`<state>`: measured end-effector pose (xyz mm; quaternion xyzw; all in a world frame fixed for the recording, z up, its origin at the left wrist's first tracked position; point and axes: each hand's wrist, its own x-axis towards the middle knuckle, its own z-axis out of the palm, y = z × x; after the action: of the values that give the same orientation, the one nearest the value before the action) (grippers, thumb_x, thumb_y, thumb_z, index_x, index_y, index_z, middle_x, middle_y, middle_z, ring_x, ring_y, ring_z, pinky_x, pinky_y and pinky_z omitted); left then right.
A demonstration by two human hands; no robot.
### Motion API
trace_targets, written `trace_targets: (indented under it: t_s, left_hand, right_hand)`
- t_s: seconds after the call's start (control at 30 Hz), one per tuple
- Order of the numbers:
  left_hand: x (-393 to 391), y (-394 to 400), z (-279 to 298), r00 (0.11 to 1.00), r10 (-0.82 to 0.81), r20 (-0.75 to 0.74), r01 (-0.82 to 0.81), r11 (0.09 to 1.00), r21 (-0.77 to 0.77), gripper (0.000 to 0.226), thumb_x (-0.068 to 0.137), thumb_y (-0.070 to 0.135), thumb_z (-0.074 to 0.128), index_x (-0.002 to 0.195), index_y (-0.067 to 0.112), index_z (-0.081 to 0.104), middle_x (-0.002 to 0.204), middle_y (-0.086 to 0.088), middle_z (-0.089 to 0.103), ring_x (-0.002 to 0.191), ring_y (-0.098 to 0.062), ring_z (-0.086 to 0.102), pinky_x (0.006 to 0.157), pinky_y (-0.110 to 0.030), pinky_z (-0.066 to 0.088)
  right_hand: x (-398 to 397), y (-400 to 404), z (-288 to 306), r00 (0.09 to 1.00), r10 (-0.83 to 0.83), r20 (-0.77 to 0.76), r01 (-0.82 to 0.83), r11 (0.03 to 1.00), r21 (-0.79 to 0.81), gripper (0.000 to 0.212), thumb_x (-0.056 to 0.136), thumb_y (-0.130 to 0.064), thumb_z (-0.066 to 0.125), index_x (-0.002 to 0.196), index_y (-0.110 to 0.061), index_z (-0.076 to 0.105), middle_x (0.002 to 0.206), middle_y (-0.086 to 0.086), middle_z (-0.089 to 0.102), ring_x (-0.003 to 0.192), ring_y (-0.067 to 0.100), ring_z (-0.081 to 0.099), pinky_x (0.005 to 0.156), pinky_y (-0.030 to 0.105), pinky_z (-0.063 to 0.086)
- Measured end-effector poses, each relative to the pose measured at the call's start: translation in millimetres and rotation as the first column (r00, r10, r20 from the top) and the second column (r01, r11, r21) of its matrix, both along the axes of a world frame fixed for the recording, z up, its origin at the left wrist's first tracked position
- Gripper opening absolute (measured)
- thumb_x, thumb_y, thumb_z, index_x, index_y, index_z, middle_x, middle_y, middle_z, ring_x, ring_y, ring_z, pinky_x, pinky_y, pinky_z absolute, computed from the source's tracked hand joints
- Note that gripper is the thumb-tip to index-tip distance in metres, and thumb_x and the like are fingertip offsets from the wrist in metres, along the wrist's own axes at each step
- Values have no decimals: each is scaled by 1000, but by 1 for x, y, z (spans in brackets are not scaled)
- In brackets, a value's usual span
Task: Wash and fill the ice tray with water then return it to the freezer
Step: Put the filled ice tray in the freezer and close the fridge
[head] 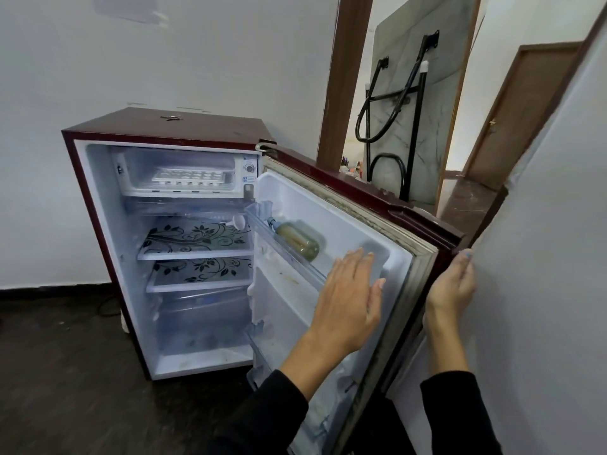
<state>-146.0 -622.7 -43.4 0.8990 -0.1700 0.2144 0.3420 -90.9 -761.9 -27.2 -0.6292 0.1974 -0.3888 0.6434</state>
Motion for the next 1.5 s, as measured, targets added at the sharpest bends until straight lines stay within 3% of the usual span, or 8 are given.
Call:
trace_targets:
  t_s: [0.2,0.4,0.67,0.83,0.97,1.17,1.37,1.5]
  left_hand:
    - [-15,12,3,995,58,76,-52,996,-78,51,97,36,30,139,9,42,148,-8,40,140,-20,31,119,-35,18]
    - [-32,35,14,979,149,137,-134,984,-116,51,97,36,31,139,7,42,147,-8,42,140,-18,31,119,-36,20]
    - [-63,80,25,915,322,242,-275,939,-208,46,98,32,35,134,7,49,142,-8,48,138,-18,36,115,-42,28]
    - [-77,109,31,848,405,342,-354,913,-203,41,98,28,38,124,4,58,134,-9,56,131,-21,46,115,-37,28]
    - [-85,136,26,801,463,379,-421,886,-194,37,96,23,43,123,4,59,132,-9,57,129,-20,48,113,-41,33]
    - [-92,183,17,776,511,370,-474,859,-193,40,95,17,45,132,5,51,132,-6,57,130,-17,47,108,-44,39]
    - [-86,236,17,753,534,385,-498,845,-195,41,95,20,43,131,1,51,133,-11,57,131,-21,47,111,-42,35]
    - [-78,274,23,754,501,424,-481,862,-163,39,96,18,43,129,0,53,137,-13,53,135,-24,41,116,-39,28]
  right_hand:
    - [-19,18,-13,999,4,52,-2,999,-33,35,103,-35,37,90,-10,59,71,-2,52,60,-3,47,62,19,39]
    - [-43,50,-19,991,103,83,-95,991,-99,38,100,-34,42,67,-18,52,58,-7,47,50,0,41,53,19,35]
    - [-84,106,-20,908,379,180,-329,909,-255,32,96,-36,42,74,-22,60,69,-5,63,59,6,59,54,24,50]
    - [-85,139,-18,895,327,303,-239,925,-295,28,98,-31,40,90,-13,61,86,0,61,78,19,62,69,25,49]
    - [-74,171,-31,909,360,211,-302,916,-263,25,97,-31,41,96,-16,61,97,-6,56,88,14,59,74,22,46]
    - [-76,229,-58,873,485,53,-456,851,-262,32,98,-37,38,91,-18,63,85,-2,64,80,12,60,73,29,48]
    - [-81,284,-60,875,474,97,-431,856,-285,21,98,-26,43,91,-16,60,77,-14,58,73,-3,56,65,5,38]
    - [-80,326,-64,885,449,121,-395,863,-316,24,96,-32,40,92,-18,60,80,-9,59,73,3,56,67,10,39]
